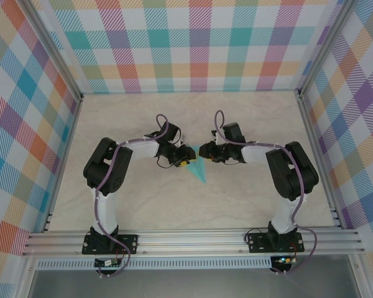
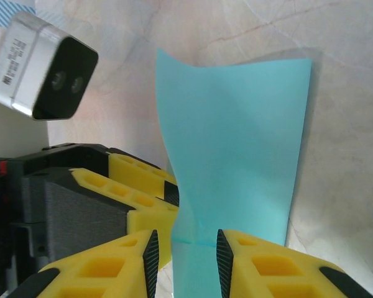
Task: Fold a paper plane with a square sheet of paper (fold left side to right side)
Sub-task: Fourth fold the wing at the center of the table.
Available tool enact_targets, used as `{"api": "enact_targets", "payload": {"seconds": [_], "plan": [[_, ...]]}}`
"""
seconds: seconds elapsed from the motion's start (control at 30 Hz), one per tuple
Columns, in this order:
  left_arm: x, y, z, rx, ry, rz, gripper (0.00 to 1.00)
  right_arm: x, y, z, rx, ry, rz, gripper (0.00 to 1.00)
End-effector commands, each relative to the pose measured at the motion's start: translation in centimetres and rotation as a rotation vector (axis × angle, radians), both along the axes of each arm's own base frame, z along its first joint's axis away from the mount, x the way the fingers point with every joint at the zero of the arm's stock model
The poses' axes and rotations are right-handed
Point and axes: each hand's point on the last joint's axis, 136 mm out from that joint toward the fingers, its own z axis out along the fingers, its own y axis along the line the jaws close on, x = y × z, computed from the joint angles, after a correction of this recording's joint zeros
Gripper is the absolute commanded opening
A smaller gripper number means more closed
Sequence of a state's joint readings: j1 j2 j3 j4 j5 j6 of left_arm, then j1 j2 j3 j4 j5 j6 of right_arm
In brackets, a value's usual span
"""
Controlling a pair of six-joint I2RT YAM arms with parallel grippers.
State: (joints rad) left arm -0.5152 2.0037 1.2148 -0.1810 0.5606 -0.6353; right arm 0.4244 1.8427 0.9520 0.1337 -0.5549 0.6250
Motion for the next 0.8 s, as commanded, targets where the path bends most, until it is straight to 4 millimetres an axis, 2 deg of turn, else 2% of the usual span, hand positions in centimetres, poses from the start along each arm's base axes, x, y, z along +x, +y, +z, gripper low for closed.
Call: {"api": "enact_targets", "payload": {"seconds": [0.0,0.17,0.43,0.77], "plan": [[-0.8,-0.4,-0.2,0.016,0.006,-0.029,0.41,0.4,0.9,0.6,0.028,-0.011,0.019,0.33],[-0.8,-0.3,-0.3,0.018,0.008,-0.030,0.41,0.3,1.2,0.2,0.028,0.001,0.029,0.29],[-0.8,-0.3,-0.2,0.018,0.008,-0.031,0.41,0.3,0.4,-0.6,-0.040,0.002,0.020,0.12],[-0.9,-0.3,-0.1,0.017,0.006,-0.031,0.41,0.5,-0.2,-2.6,-0.114,0.027,0.016,0.10]]}}
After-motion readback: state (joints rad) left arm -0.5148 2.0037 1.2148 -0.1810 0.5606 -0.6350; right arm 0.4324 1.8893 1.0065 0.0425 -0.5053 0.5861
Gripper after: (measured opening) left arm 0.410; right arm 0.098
